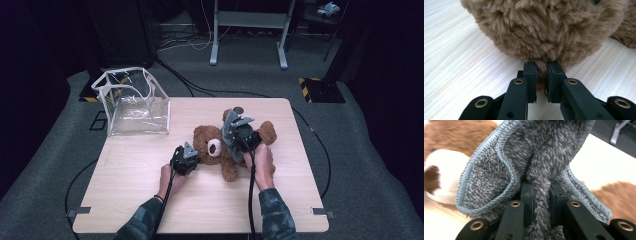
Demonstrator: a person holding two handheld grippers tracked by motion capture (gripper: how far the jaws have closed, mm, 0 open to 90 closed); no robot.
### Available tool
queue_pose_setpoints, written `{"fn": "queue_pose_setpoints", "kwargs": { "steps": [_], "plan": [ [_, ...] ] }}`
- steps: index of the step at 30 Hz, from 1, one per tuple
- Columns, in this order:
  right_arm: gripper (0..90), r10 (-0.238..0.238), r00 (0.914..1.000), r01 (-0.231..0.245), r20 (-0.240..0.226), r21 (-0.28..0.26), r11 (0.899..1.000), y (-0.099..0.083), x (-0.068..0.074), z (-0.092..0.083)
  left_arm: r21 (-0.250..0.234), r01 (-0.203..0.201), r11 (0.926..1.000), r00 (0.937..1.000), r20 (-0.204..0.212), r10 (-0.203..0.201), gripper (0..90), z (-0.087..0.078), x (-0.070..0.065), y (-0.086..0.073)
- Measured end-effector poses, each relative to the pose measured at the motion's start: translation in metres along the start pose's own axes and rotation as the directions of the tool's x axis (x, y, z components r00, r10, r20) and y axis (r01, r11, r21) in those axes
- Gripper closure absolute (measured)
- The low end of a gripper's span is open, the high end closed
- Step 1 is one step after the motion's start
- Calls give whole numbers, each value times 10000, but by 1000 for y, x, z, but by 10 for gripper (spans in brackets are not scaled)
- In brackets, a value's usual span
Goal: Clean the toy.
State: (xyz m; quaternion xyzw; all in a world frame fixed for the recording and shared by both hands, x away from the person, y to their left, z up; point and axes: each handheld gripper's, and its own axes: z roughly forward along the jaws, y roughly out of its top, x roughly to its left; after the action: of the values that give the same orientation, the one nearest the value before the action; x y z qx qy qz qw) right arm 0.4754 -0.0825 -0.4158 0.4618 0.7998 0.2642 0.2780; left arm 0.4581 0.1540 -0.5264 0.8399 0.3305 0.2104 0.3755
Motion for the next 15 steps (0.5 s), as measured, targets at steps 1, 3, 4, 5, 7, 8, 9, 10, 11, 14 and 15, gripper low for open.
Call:
{"fn": "queue_pose_setpoints", "kwargs": {
  "steps": [1, 3, 4, 5, 7, 8, 9, 10, 11, 14, 15],
  "plan": [
    [775, 152, 9999, -151, 40, -38, 9999, -3, -6, -3, -1, 0, 10000, 10000, -3, 0, 802, 0, 0, 0],
    [778, 540, 9982, -540, 263, -35, 9985, -10, -18, -7, -8, -8, 10000, 10000, 0, 8, 802, 0, 0, 0],
    [779, 641, 9972, -640, 383, -38, 9979, -15, -25, -9, -4, -13, 10000, 10000, -5, 13, 802, 0, 0, 0],
    [781, 810, 9955, -810, 500, -14, 9967, -19, -33, -10, 9, -10, 10000, 10000, -17, 10, 802, 0, 0, 0],
    [783, 1161, 9901, -1176, 784, 157, 9929, -30, -47, -9, -8, -8, 10000, 10000, -14, 8, 802, 0, 0, 0],
    [783, 1340, 9876, -1362, 822, 218, 9904, -35, -54, -8, 10, -23, 10000, 10000, -17, 23, 802, 0, 0, 0],
    [783, 1502, 9853, -1531, 810, 315, 9877, -39, -58, -7, 10, -25, 10000, 10000, -21, 25, 802, 0, 0, 0],
    [783, 1583, 9840, -1615, 816, 336, 9863, -41, -60, -7, -4, -30, 10000, 10000, -28, 30, 802, 0, 0, 0],
    [783, 1717, 9822, -1740, 758, 240, 9845, -42, -61, -9, -13, 14, 10000, 10000, -26, -14, 802, 0, -1, 0],
    [784, 1673, 9845, -1651, 520, -450, 9853, -34, -53, -21, -13, 10, 10000, 10000, -34, -10, 802, 0, -1, 0],
    [784, 1607, 9866, -1584, 274, -709, 9848, -30, -48, -25, -13, 14, 10000, 10000, -37, -14, 802, 0, -1, 0]
  ]
}}
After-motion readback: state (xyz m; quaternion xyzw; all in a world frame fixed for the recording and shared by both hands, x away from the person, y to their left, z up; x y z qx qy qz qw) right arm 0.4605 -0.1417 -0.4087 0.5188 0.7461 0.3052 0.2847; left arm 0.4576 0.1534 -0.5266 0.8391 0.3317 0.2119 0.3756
